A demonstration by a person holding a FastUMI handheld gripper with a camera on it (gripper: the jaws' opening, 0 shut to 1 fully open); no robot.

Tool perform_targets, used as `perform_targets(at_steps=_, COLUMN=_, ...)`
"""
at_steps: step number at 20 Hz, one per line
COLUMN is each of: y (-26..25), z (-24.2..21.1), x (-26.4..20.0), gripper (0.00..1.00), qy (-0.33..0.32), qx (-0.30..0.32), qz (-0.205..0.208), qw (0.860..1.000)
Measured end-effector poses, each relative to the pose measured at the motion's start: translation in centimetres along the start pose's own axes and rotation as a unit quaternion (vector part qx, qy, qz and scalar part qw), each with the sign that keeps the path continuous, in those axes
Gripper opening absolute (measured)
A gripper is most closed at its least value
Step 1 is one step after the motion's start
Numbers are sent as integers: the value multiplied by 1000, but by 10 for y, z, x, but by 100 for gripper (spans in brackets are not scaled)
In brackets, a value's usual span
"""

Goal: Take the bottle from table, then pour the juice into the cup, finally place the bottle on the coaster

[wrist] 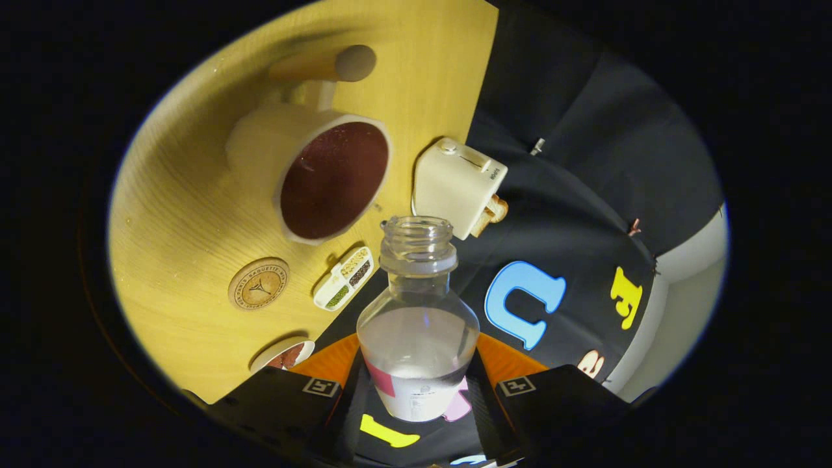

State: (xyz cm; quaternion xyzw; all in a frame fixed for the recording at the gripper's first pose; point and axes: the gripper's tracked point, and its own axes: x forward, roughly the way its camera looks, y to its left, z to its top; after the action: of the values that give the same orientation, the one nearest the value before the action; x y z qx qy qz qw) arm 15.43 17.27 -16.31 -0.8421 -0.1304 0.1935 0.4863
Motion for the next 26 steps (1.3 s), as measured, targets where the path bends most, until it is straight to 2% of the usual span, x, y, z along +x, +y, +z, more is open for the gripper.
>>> perform_targets(at_steps=3, y=-14, z=-24, x=1, gripper=73, qy=18, qx=113, qz=-14, qw=993)
perform_targets(at_steps=5, y=-29, z=-48, x=-1, gripper=73, qy=31, qx=188, qz=-29, qw=981)
perform_targets(at_steps=6, y=-35, z=-56, x=1, gripper=73, qy=38, qx=232, qz=-33, qw=971)
perform_targets(at_steps=8, y=-35, z=-76, x=3, gripper=73, qy=51, qx=334, qz=-22, qw=941)
perform_targets(at_steps=13, y=-33, z=-119, x=4, gripper=73, qy=69, qx=542, qz=-12, qw=837)
perform_targets(at_steps=16, y=-21, z=-110, x=14, gripper=74, qy=46, qx=635, qz=21, qw=771)
perform_targets(at_steps=17, y=-11, z=-106, x=16, gripper=73, qy=46, qx=667, qz=34, qw=743)
perform_targets(at_steps=19, y=-4, z=-97, x=21, gripper=74, qy=33, qx=730, qz=36, qw=682)
perform_targets(at_steps=20, y=1, z=-91, x=27, gripper=74, qy=26, qx=758, qz=35, qw=651)
perform_targets(at_steps=22, y=10, z=-83, x=35, gripper=74, qy=10, qx=794, qz=29, qw=607)
perform_targets(at_steps=26, y=55, z=-72, x=56, gripper=74, qy=24, qx=853, qz=32, qw=521)
